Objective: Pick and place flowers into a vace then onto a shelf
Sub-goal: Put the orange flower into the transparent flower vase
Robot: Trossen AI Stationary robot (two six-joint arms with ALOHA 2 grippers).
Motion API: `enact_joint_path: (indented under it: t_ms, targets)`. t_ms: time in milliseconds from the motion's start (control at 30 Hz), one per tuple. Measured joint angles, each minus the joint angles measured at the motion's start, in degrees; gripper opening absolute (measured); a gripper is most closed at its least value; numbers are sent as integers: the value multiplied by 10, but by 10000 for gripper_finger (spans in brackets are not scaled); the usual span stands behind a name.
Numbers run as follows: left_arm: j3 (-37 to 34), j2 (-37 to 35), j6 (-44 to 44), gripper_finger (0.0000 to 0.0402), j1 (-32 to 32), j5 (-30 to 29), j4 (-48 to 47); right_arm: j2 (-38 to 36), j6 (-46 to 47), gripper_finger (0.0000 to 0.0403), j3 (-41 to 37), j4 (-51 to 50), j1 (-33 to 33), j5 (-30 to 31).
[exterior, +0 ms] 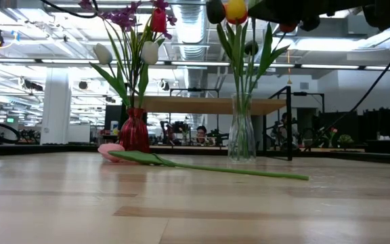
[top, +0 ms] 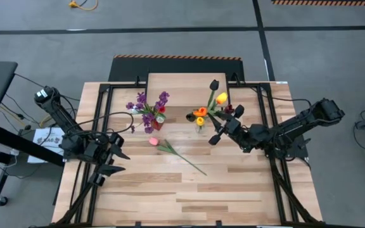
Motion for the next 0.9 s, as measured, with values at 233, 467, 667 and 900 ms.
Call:
enact_joint_path:
  t_ms: [233,467,667,900]
  targets:
    - [0,0,0,167,0,0,0,0,1,67,0,0,0,0]
    - [0,0,0,167,0,-1,-2,0,29,94,0,-2,1,0]
    - [0,0,0,167,0,-2,-2,0,79,174,4,-57,8,36]
    - [0,0,0,167,0,-2,-2,0,174,240,68,-265,26,41]
